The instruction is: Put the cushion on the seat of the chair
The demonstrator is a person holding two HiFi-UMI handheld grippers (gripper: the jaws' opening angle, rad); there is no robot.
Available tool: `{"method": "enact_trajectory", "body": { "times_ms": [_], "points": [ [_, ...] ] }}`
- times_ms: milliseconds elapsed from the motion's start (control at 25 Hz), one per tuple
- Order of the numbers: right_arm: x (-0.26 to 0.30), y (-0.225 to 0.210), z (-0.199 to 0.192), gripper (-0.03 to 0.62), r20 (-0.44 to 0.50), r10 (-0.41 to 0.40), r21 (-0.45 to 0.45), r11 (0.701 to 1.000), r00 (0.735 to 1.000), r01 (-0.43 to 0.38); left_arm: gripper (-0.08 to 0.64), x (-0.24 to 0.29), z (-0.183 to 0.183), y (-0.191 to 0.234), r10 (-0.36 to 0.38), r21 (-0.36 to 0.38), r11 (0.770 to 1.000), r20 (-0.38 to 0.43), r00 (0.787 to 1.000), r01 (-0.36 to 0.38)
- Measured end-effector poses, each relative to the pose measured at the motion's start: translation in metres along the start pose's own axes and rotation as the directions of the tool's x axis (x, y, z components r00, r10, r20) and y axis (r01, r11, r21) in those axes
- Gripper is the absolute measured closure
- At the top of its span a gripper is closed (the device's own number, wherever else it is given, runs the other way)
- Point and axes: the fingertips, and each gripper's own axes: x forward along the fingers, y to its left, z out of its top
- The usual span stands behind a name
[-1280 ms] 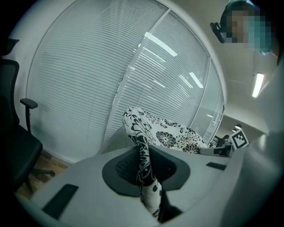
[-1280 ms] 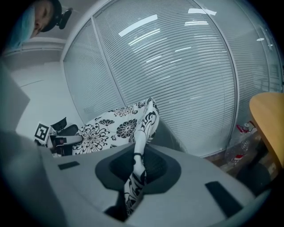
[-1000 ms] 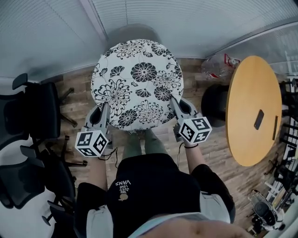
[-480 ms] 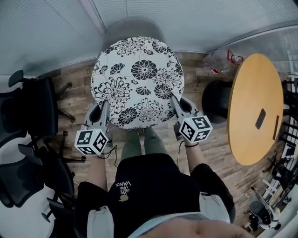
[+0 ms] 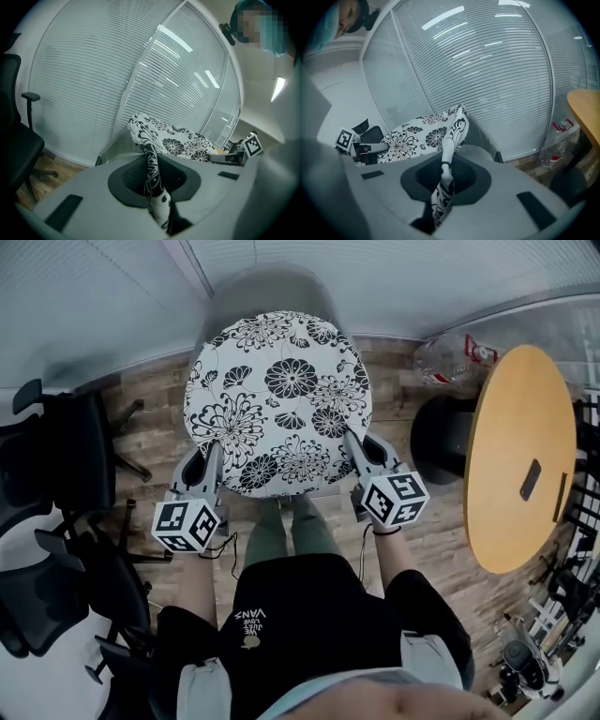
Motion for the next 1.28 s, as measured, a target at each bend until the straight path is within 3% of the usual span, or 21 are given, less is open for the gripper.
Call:
{"method": "enact_trajectory", "body": {
  "times_ms": [960, 1280],
  "points": [
    [-0.003, -0.003, 0.004, 0.549, -0.005, -0.037, -0.009, 0.999, 0.999, 0.037, 0.502, -0.001, 0.001, 0.002, 0.013, 0.016, 1.0, -0.007, 1.0, -0.013],
    [0.001, -0.009, -0.002, 0.549, -0.012, -0.051, -0.012, 0.999, 0.999, 0.051, 0.501, 0.002, -0.005, 0.005, 0.015, -0.021, 1.0, -0.003, 1.0, -0.015]
  ]
}}
